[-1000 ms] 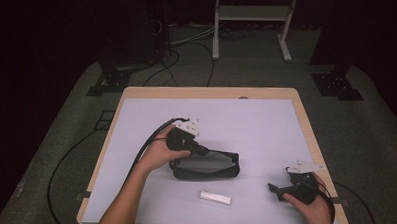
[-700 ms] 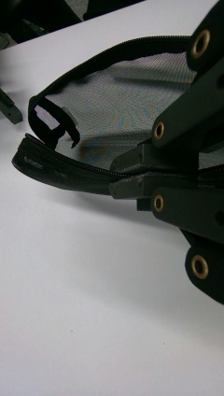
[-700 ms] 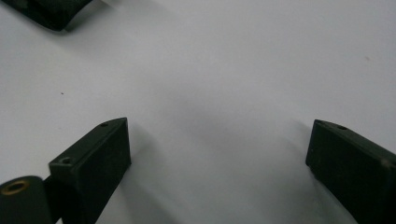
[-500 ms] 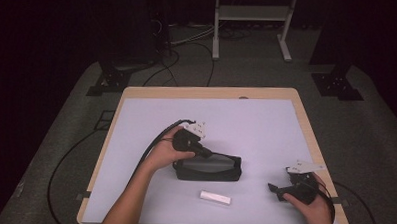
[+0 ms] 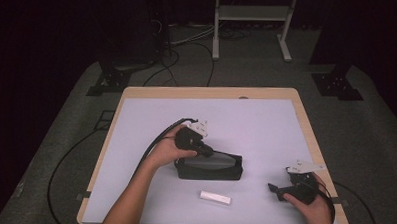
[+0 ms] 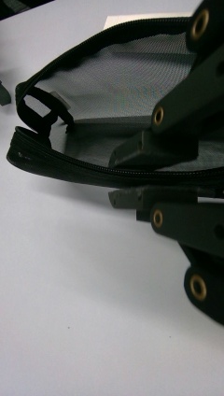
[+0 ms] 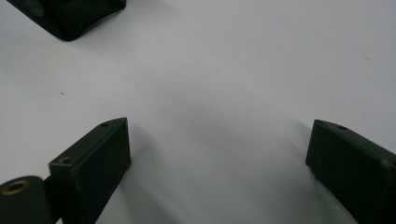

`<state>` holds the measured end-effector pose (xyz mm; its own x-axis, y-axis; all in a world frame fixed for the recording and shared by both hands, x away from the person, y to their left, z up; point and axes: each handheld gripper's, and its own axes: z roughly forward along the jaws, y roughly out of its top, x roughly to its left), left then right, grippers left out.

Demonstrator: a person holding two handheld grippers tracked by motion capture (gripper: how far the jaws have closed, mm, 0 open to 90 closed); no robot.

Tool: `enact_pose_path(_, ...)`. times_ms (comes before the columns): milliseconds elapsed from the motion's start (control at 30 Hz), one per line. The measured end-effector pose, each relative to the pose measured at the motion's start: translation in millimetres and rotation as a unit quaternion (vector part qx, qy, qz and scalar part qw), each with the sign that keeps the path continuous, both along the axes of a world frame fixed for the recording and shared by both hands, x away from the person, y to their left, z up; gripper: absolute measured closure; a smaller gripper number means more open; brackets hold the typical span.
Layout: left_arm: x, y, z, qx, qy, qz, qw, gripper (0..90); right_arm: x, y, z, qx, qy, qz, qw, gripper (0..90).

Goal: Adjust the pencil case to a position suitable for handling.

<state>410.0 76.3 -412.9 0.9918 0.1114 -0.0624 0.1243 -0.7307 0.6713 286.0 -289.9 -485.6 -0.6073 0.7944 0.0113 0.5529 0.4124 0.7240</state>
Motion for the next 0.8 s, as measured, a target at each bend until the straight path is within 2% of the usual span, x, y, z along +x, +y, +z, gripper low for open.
enact_pose_path(167, -1.6, 5.4, 3.0, -0.01, 0.003, 0.026, 0.9996, 63.5, 0.0, 0.1, 0.0, 0.0, 0.0, 0.0, 1.0, 5.6)
enact_pose_path(233, -3.1, 9.4, 5.0, -0.014, 0.0, 0.043, 0.999, 57.5, -0.1, 0.1, 0.0, 0.0, 0.0, 0.0, 1.0, 5.6)
enact_pose_path(367, -7.7, 16.8, 9.1, -0.025, -0.004, 0.068, 0.9973, 51.1, 0.0, 0.1, 0.0, 0.0, 0.0, -0.001, 1.0, 5.6)
enact_pose_path(467, -12.2, 23.9, 12.8, -0.029, -0.008, 0.093, 0.9952, 46.6, 0.0, 0.1, -0.1, 0.0, 0.0, -0.001, 1.0, 5.6)
enact_pose_path(600, -15.9, 31.3, 16.4, -0.036, -0.009, 0.112, 0.993, 41.3, 0.0, 0.1, 0.0, 0.0, -0.001, -0.001, 1.0, 5.6)
enact_pose_path(800, -20.7, 42.4, 20.8, -0.028, -0.014, 0.151, 0.988, 31.3, -0.1, 0.1, 0.0, 0.0, 0.0, -0.001, 1.0, 5.6)
